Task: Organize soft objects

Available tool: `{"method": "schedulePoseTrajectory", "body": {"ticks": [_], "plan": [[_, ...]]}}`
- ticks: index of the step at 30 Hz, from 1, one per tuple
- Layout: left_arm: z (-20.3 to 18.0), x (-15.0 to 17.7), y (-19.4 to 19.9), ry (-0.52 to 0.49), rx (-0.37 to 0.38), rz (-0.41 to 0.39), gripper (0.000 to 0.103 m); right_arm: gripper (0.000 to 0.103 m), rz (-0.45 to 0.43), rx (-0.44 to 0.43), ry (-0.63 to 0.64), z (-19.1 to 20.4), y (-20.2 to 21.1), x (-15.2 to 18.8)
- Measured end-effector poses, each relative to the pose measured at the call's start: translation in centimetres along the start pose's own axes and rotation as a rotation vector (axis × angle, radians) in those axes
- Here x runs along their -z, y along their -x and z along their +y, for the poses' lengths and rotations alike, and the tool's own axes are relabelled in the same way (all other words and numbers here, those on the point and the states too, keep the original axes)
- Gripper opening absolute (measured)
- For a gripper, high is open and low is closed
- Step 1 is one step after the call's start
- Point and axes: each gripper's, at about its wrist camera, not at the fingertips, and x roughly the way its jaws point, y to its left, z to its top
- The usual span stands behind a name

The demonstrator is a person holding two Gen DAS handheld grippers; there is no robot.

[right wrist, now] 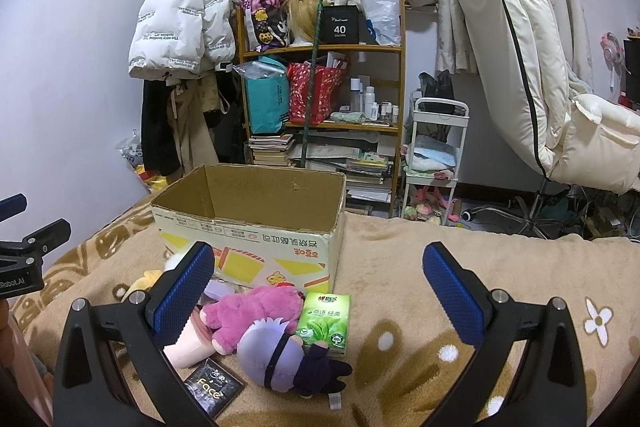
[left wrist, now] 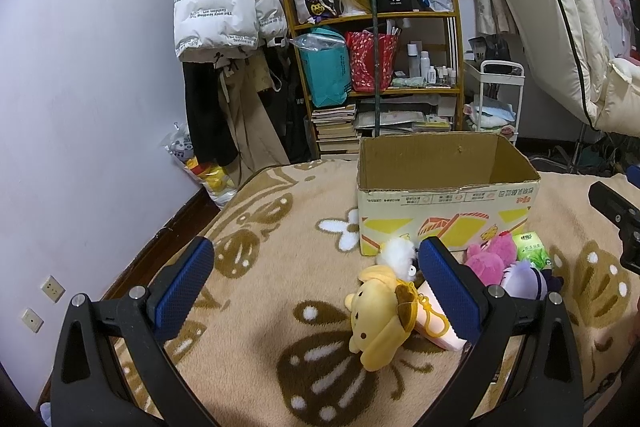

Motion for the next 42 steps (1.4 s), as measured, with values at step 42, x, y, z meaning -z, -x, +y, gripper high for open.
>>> {"method": "schedulePoseTrajectory", "body": {"ticks": [42], "plan": [[-3.9, 1.1, -10.9, -0.022, 0.096, 0.402, 0.101, 0.103, 0.477, -0.145, -0.063, -0.2, -9.0, 3.5]]}}
